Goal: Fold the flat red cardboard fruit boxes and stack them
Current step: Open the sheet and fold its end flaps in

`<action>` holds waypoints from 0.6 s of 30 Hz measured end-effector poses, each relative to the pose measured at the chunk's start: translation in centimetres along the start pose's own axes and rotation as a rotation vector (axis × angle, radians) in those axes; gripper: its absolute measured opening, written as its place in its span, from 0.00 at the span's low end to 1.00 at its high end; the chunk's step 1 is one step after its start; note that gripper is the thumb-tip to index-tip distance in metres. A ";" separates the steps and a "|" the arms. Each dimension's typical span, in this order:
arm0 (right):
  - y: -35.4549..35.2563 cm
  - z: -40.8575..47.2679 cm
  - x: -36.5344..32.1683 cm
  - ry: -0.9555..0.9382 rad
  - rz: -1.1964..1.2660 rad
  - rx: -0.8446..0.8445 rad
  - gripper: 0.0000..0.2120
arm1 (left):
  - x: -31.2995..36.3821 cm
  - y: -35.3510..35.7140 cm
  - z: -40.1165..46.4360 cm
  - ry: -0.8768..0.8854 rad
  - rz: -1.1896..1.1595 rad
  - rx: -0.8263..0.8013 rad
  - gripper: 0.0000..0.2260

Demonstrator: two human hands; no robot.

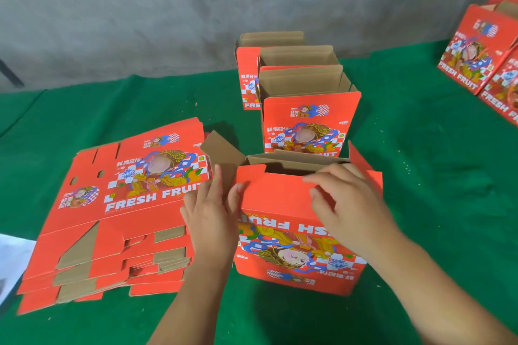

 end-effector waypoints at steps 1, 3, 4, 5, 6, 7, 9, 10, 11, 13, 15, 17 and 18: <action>0.0 0.2 0.0 0.013 -0.017 -0.014 0.14 | 0.0 -0.1 0.0 0.003 -0.012 0.002 0.32; 0.2 0.4 -0.2 -0.001 -0.088 -0.057 0.16 | 0.0 -0.2 0.1 -0.002 -0.037 0.006 0.32; 0.3 0.5 -0.2 0.003 -0.126 -0.083 0.16 | 0.0 -0.3 0.1 -0.004 -0.049 0.009 0.32; 0.4 0.6 -0.3 0.028 -0.167 -0.124 0.17 | 0.0 -0.4 0.0 -0.008 -0.063 0.008 0.31; 0.6 0.7 -0.4 0.061 -0.217 -0.176 0.17 | 0.0 -0.4 -0.1 -0.013 -0.079 0.001 0.31; 0.7 0.9 -0.5 0.092 -0.272 -0.231 0.17 | 0.0 -0.5 -0.1 -0.017 -0.094 -0.004 0.30; 1.0 1.6 -0.3 0.143 -0.358 -0.320 0.20 | -0.1 -0.6 -0.3 -0.022 -0.113 -0.003 0.28; 1.0 2.0 -0.2 0.163 -0.381 -0.347 0.23 | -0.2 -0.6 -0.3 -0.021 -0.121 0.005 0.25; 1.0 2.4 0.0 0.182 -0.390 -0.365 0.26 | -0.4 -0.7 -0.3 -0.017 -0.126 0.015 0.23; 0.8 3.0 0.7 0.210 -0.388 -0.377 0.32 | -0.7 -0.7 -0.3 -0.002 -0.128 0.013 0.19; 0.4 3.2 1.5 0.233 -0.380 -0.359 0.38 | -1.0 -0.9 -0.2 0.012 -0.135 -0.001 0.21; -0.2 3.2 2.9 0.265 -0.357 -0.349 0.45 | -1.4 -1.2 0.1 0.016 -0.134 0.026 0.24; -0.6 3.1 3.7 0.302 -0.309 -0.348 0.48 | -1.6 -1.4 0.1 0.012 -0.123 0.052 0.25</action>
Point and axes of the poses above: each hand's wrist, its own z-axis towards the middle knuckle, its own y-axis out of the palm, x = y × z, the point moved 3 cm from there along z, towards the middle knuckle, and after that the axes turned 11 degrees about -y, right-handed, at the moved point
